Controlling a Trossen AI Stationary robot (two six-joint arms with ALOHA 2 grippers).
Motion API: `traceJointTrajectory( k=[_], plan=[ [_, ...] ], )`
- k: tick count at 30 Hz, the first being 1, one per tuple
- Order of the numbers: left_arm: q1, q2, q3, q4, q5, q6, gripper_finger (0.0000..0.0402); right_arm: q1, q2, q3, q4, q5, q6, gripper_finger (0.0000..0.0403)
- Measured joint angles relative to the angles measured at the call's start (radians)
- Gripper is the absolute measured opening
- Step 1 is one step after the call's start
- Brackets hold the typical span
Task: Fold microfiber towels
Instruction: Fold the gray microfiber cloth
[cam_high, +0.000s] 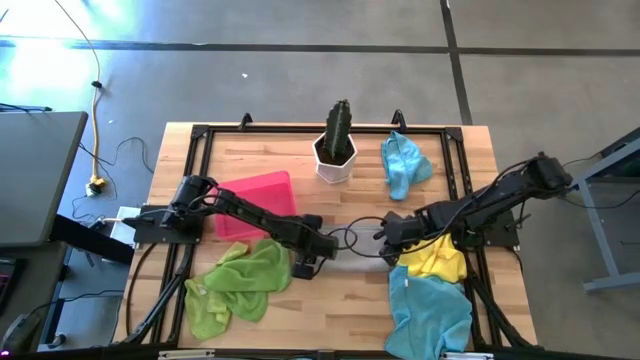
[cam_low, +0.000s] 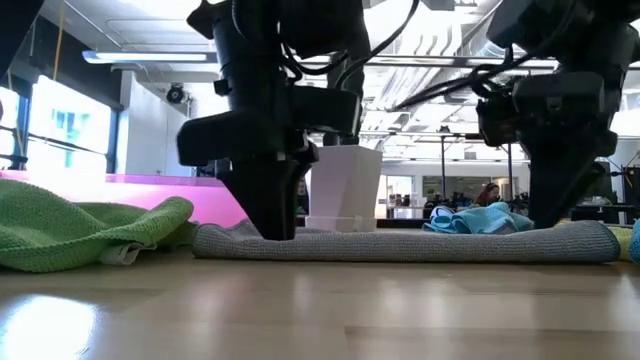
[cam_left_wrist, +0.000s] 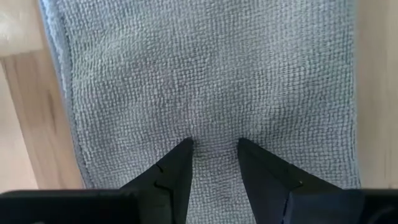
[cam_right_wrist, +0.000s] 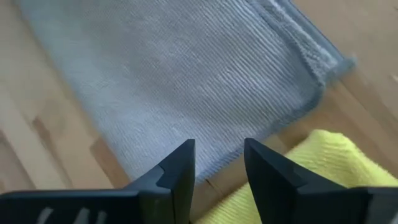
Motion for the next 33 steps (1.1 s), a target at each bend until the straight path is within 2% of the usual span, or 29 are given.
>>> traceJointTrajectory(
  k=[3,8,10,16,28,33],
  plan=[
    [-0.004,-0.001,-0.002,-0.006,0.013,-0.057,0.0122,0.0,0.005,0.0,-0.017,-0.009,0.042,0.0154],
    [-0.024,-0.001,-0.002,-0.015,0.129,-0.123,0.0122,-0.009,0.027,0.0,-0.009,0.01,0.077,0.0188],
    [-0.039,-0.001,-0.003,-0.008,0.146,-0.138,0.0122,-0.02,0.045,0.0,-0.011,0.012,0.075,0.0193],
    [-0.051,0.001,-0.004,0.028,0.158,-0.148,0.0122,-0.053,0.121,0.005,0.044,0.001,0.024,0.0195],
    [-0.05,0.005,-0.005,0.075,0.156,-0.149,0.0122,-0.035,0.133,0.005,0.091,0.006,-0.014,0.0194],
    [-0.05,0.006,-0.005,0.093,0.153,-0.15,0.0122,-0.019,0.136,0.004,0.093,0.046,-0.016,0.0166]
  ],
)
